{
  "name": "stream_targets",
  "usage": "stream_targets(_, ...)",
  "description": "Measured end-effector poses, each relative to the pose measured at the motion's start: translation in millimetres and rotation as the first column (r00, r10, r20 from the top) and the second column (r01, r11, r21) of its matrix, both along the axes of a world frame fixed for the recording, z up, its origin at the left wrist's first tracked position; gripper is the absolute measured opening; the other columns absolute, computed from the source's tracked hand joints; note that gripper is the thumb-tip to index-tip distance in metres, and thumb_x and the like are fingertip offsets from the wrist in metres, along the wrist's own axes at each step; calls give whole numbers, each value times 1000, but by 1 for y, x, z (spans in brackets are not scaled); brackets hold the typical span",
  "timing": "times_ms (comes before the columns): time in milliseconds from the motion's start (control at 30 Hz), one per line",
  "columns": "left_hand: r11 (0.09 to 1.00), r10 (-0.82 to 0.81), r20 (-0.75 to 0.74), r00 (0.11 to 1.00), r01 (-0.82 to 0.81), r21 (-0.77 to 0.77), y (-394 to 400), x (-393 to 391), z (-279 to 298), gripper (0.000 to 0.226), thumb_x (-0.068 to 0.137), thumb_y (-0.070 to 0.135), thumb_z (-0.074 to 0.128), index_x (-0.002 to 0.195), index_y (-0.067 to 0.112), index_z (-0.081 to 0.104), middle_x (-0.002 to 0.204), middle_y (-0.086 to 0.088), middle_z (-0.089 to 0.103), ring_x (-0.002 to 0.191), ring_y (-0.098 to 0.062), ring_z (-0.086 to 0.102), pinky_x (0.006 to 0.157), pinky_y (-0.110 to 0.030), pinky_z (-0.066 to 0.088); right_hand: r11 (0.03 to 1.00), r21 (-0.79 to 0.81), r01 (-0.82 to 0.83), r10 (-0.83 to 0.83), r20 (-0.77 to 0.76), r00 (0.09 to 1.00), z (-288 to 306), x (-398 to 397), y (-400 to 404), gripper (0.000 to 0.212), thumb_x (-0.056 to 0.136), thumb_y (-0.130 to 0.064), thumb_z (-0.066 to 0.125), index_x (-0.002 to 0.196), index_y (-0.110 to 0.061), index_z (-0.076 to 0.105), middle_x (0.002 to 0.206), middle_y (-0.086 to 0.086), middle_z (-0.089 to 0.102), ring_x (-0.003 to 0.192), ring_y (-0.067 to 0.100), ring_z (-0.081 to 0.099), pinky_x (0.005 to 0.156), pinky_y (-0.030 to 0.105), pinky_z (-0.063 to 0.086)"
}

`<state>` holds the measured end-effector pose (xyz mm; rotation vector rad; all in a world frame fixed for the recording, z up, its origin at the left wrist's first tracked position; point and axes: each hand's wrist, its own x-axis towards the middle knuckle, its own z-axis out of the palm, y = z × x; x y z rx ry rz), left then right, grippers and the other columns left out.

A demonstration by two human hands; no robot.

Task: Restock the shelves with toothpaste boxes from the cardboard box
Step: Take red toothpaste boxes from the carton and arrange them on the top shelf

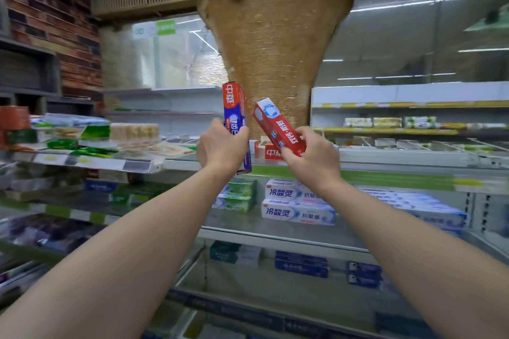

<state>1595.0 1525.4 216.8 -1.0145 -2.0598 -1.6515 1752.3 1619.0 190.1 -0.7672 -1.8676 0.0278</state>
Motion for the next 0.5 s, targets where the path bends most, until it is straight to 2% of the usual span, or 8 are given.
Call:
stream_targets(133,1000,-15,-28,999,15,9,16,1,9,34,90,54,61,101,22,57,94,0,66,84,-22,62,71,-33,45,995,54,90,-97,147,984,12,20,21,38,84,-41,64,115,-27,46,102,2,61,81,24,57,67,30,37)
stream_targets(267,1000,-23,-41,999,23,5,32,-5,17,40,91,55,60,109,19,59,97,1,65,83,-19,57,68,-31,35,969,147,197,-231,272,934,20,25,36,39,84,-50,62,111,-32,40,98,0,64,79,24,59,65,32,42)
stream_targets(367,998,-58,-44,997,59,18,44,-13,20,38,91,55,61,104,20,58,96,0,67,83,-20,62,68,-31,41,951,205,231,-289,332,898,23,22,47,51,84,-67,57,121,-36,41,102,-1,61,90,23,61,72,34,49)
stream_targets(500,997,-70,-47,996,71,27,56,-22,21,37,91,56,61,104,21,58,94,1,66,84,-21,61,70,-31,42,934,257,246,-332,376,865,29,17,54,62,85,-68,54,134,-33,40,106,4,54,98,25,56,80,36,46)
